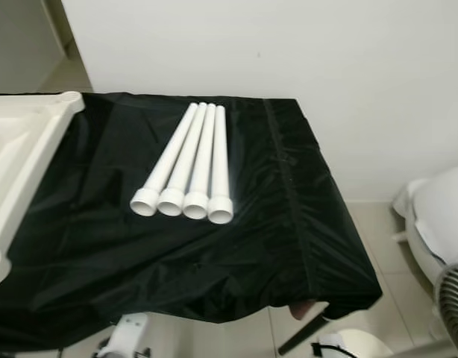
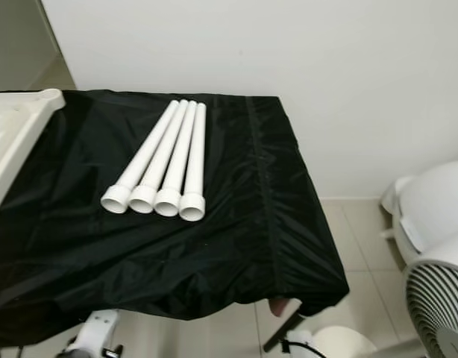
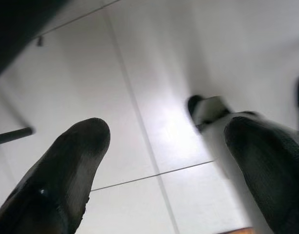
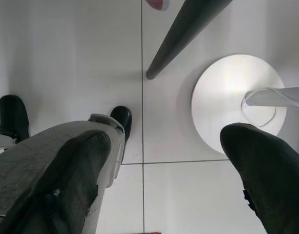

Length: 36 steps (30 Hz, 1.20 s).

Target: Building children table

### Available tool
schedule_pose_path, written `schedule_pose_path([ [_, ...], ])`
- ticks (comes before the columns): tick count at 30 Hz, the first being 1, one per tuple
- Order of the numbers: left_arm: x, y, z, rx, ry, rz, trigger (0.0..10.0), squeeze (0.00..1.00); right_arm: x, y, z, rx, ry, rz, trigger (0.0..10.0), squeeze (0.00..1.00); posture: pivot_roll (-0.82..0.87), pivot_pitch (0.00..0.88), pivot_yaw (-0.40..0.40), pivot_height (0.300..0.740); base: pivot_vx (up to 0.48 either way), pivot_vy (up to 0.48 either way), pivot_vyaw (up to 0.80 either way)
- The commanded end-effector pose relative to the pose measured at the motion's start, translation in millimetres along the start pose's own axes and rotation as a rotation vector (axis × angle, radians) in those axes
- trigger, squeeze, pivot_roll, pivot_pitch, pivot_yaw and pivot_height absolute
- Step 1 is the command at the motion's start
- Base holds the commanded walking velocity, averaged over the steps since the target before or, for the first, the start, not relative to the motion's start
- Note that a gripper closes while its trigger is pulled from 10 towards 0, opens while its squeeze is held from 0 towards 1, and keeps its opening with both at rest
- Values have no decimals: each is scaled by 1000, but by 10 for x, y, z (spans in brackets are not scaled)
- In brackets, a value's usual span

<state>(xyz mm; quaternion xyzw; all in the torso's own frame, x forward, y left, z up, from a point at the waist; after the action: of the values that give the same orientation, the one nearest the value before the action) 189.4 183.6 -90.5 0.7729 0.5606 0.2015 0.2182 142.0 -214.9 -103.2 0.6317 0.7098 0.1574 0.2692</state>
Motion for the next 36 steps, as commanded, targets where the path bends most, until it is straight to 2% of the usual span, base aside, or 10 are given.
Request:
schedule_pose_path([
  [1,-74,-16,9,2,-15,-13,10000,0,61,-175,-43,68,20,7,10000,0,22,0,-3,740,0,0,0],
  [7,-77,2,14,2,-18,-7,10000,0,2,-239,-63,91,-3,12,10000,0,24,0,-10,740,0,0,0],
  [12,-76,6,13,-9,-16,-44,10000,0,3,-228,-63,81,1,-16,10000,0,24,0,-13,740,0,0,0],
  [16,-119,41,25,-22,-21,-16,10000,0,12,-179,-47,65,-1,-1,10000,0,21,0,-16,740,0,0,0],
  [23,-200,61,38,-19,-67,-20,10000,0,16,-141,-29,69,-10,-43,10000,0,22,0,-14,740,0,0,0],
  [30,-154,-13,31,19,-14,-103,10000,0,40,-145,-28,74,-14,-18,10000,0,24,0,8,740,0,0,0],
  [36,-179,-83,21,41,-16,-112,10000,0,106,-140,-30,65,2,-13,10000,0,18,0,9,740,0,0,0],
])
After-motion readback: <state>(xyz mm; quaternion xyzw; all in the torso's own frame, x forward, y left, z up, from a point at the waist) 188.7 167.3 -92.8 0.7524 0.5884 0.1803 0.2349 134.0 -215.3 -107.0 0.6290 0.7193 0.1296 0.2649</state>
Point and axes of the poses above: a point about 5 cm out from each wrist's last joint towards the gripper, its own z axis pointing out of the wrist towards the gripper, its own y axis along the axis of the wrist's last joint, x = y × z, the point moved 1 cm from there along z, pointing out of the wrist towards the gripper, and after that the axes turned 4 degrees about -z, right-handed, at the moved point
